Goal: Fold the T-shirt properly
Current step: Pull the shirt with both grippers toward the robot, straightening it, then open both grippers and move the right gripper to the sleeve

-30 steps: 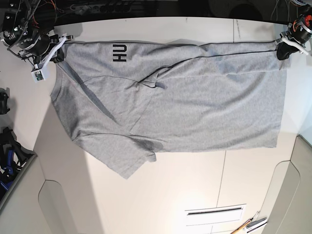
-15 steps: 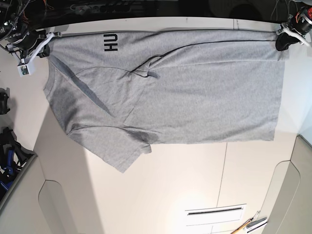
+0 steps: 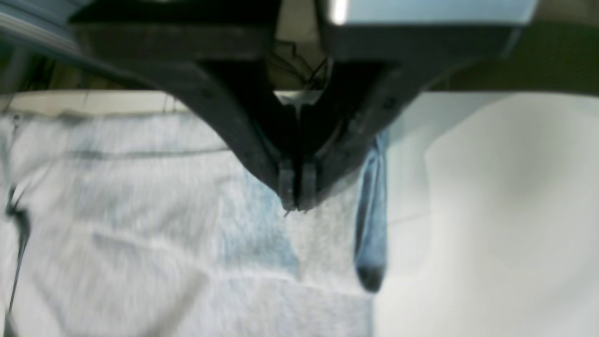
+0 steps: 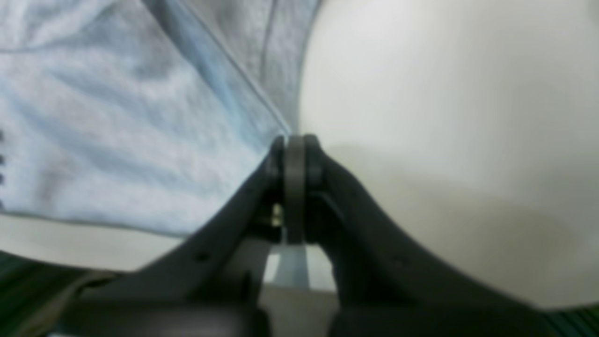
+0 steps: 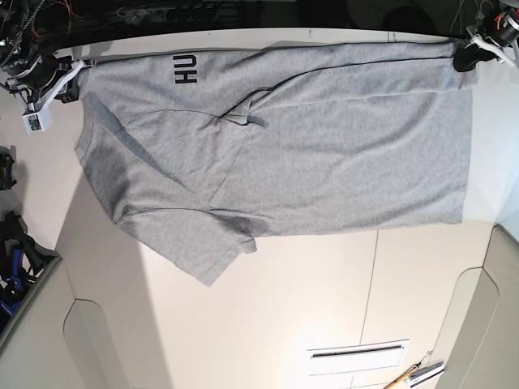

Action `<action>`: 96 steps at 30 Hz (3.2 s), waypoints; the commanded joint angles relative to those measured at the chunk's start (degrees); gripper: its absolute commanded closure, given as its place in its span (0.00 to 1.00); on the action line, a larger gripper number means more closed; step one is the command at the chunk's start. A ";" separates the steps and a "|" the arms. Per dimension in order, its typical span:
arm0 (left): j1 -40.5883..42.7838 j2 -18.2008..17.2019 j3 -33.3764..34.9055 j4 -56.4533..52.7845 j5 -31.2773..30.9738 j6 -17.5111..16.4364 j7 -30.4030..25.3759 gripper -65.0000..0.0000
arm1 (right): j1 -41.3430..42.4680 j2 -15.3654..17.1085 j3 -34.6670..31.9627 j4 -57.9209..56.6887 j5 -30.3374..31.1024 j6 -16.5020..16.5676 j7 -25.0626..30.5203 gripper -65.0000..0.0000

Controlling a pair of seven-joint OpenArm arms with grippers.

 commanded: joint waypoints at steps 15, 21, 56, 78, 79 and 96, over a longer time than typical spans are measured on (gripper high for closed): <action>-0.66 -0.72 -7.58 15.26 3.26 -0.10 -0.37 0.79 | 6.14 0.83 0.42 1.25 3.93 0.15 1.07 1.00; -1.29 -0.81 -10.27 15.26 3.10 -0.10 -1.84 0.79 | 10.16 0.85 0.42 1.27 4.39 0.17 1.36 0.92; -1.44 -0.81 -10.25 15.26 1.55 -0.10 -3.54 0.67 | 47.23 8.02 -14.21 -54.42 5.25 5.09 9.53 0.45; -3.19 -0.81 -10.25 15.26 1.60 -0.10 -3.52 0.67 | 47.19 1.92 -18.40 -54.42 4.66 5.07 7.96 0.52; -3.19 -0.81 -10.25 15.23 1.60 -0.10 -3.54 0.67 | 47.19 1.90 -18.40 -54.42 3.98 5.07 7.98 0.61; -24.68 -2.45 -9.14 2.19 11.47 3.50 -9.31 0.67 | 47.04 1.90 -18.40 -54.42 0.94 4.90 8.00 1.00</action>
